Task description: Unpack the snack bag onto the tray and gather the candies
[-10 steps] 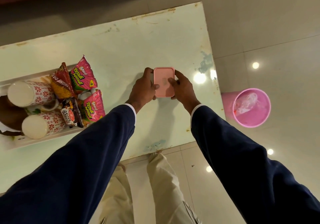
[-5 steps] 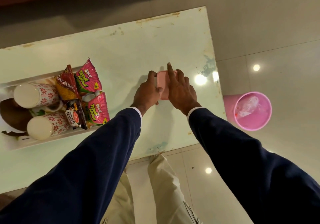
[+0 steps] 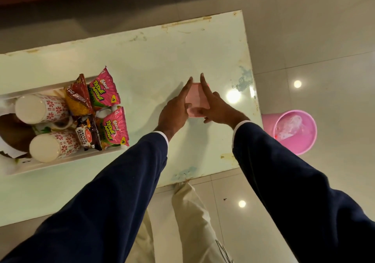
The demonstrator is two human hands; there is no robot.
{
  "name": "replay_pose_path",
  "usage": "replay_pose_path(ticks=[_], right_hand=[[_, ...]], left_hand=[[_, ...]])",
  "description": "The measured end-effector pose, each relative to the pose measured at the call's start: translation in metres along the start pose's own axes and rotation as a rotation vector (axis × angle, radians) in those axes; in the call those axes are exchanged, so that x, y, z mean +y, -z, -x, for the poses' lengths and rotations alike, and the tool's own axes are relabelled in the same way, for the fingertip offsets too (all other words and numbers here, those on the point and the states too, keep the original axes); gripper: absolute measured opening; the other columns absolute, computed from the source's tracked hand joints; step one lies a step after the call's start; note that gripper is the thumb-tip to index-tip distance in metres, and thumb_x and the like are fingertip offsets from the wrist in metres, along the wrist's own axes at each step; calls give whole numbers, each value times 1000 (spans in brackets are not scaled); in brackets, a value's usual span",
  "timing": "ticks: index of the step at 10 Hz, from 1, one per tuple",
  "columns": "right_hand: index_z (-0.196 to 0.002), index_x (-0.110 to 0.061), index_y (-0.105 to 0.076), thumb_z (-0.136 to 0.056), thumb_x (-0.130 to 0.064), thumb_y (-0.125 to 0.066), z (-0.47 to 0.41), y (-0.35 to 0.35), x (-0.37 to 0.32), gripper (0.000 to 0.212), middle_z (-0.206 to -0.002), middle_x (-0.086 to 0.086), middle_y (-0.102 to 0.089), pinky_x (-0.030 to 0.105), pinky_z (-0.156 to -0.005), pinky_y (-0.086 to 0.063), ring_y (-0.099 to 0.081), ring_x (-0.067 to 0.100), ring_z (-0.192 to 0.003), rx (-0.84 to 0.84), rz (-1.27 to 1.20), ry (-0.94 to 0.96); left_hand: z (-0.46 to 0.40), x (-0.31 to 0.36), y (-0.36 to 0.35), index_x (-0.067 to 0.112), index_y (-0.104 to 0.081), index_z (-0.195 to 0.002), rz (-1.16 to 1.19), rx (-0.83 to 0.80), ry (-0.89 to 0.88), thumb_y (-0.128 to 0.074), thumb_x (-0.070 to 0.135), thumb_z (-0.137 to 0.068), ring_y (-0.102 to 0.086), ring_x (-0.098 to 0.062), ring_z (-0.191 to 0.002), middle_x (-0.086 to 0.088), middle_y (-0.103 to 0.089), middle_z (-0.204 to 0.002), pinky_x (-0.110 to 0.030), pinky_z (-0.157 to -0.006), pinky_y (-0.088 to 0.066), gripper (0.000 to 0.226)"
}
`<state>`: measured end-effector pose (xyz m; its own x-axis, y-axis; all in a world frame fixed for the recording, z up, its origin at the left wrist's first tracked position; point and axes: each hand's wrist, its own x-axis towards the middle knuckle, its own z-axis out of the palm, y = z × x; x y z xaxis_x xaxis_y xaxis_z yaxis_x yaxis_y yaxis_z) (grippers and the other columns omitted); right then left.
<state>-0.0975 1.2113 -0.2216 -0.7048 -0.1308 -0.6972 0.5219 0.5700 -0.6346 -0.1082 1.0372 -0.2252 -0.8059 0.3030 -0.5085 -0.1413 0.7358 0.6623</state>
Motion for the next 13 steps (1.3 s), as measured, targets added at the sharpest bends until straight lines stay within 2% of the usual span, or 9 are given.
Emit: replay_pose_path(ticks=[3, 4, 5, 6, 7, 8, 9, 11, 13], right_hand=[[-158, -42, 6, -77, -20, -87, 6, -1, 1, 125, -118, 4, -54, 31, -60, -63, -64, 22, -95, 80, -64, -38], [-153, -19, -38, -92, -28, -72, 5, -22, -5, 71, -106, 5, -61, 25, -54, -59, -67, 25, -84, 202, -324, -128], [-141, -14, -53, -100, -30, -59, 3, -50, -21, 45, -96, 7, -61, 30, -60, -61, -67, 23, -79, 335, -464, -105], [-141, -16, -55, -101, -30, -58, 1, -77, -46, 42, -102, 12, -58, 35, -65, -63, -67, 24, -81, 320, -457, -38], [-141, -17, -55, -101, -27, -57, -3, -100, -71, 41, -106, 11, -53, 41, -67, -64, -66, 26, -90, 323, -407, -17], [-142, -18, -54, -101, -25, -56, -8, -120, -86, 41, -109, 11, -50, 40, -63, -64, -66, 31, -95, 344, -339, -26], [-145, -18, -51, -103, -22, -52, -15, -140, -93, 42, -123, 17, -53, 45, -67, -64, -64, 37, -104, 314, -292, -86], [-142, -16, -50, -103, -20, -50, -17, -166, -103, 39, -125, 19, -59, 51, -82, -61, -66, 38, -104, 327, -185, -112], [-143, -9, -43, -101, -27, -54, 4, -171, -110, 48, -136, 20, -53, 53, -100, -52, -61, 37, -116, 376, -57, -161]], left_hand=[[-4, 0, 1, 49, -10, -160, -28, -34, 13, -54, 1, -100, -67, -26, -104, -8, -62, -137, -45, -83, -61, 88], [-1, -4, 16, 45, -24, -158, -58, -36, 15, -51, 3, -102, -63, -18, -73, -11, -66, -128, -39, -72, -58, 75], [14, -13, 42, 39, -22, -160, -103, 36, -47, -55, 5, -102, -61, -12, -72, -15, -68, -125, -33, -68, -52, 75], [40, -30, 70, 37, -2, -163, -67, 70, -2, -59, 5, -100, -71, -27, -102, -17, -61, -142, -44, -78, -62, 91], [69, -48, 90, 28, -5, -164, -35, 141, 95, -63, 12, -100, -73, -29, -99, -17, -68, -129, -47, -80, -62, 88], [99, -67, 107, 22, -34, -156, -123, 300, 36, -58, 19, -104, -70, -22, -98, -7, -71, -115, -29, -69, -54, 57], [127, -88, 123, 20, -56, -139, -166, 406, -49, -52, 16, -105, -65, -19, -114, -1, -66, -127, -24, -72, -51, 35], [150, -126, 149, 15, -60, -132, -324, 419, -84, -58, 11, -97, -55, -31, -113, -12, -57, -120, -48, -88, -52, 35], [172, -144, 161, 19, -53, -139, -526, 384, -64, -64, 19, -93, -50, -31, -122, -9, -54, -135, -48, -90, -46, 48]])
